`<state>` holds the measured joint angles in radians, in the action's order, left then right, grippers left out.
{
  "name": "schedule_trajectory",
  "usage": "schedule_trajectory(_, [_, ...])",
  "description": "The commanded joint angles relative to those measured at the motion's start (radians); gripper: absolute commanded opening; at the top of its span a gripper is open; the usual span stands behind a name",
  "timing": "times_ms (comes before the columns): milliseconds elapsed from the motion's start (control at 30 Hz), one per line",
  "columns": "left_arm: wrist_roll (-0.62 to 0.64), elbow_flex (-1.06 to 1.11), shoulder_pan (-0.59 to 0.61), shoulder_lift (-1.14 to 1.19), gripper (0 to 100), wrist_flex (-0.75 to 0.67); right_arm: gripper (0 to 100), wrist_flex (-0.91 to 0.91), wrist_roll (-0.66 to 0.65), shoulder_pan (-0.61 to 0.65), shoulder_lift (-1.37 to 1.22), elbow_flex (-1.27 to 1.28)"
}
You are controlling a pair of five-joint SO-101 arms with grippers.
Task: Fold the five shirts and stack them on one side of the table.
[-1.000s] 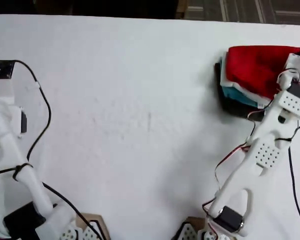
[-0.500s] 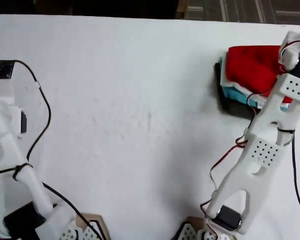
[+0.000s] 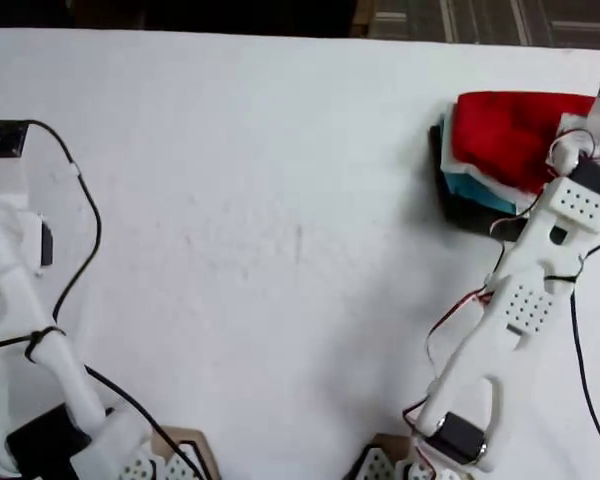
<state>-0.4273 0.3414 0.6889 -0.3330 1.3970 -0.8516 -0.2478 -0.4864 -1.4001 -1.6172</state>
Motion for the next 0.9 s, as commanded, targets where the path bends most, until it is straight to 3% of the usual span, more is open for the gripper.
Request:
schedule_trajectory(0, [-0.009, -0.007, -0.012, -0.040, 3, 0.003, 2.0, -0.024, 0.009, -0.004, 0.038, -0.052])
schedule_trajectory(233, [-0.009, -0.007, -0.009, -0.040, 3, 0.002, 2.3, -0.234, 0.259, -0.005, 0.282, -0.051])
schedule_trajectory(600, [-0.009, -0.005, -0.008, -0.040, 3, -0.002, 2.0, -0.677, 0.244, 0.124, 0.460, -0.049])
schedule_trajectory(767, [-0.009, -0.005, -0.011, -0.040, 3, -0.002, 2.0, -0.852, 0.064, 0.269, 0.463, -0.049])
schedule_trajectory(867, [-0.009, -0.005, -0.012, -0.040, 3, -0.002, 2.0, -0.843, 0.052, 0.318, 0.463, -0.049])
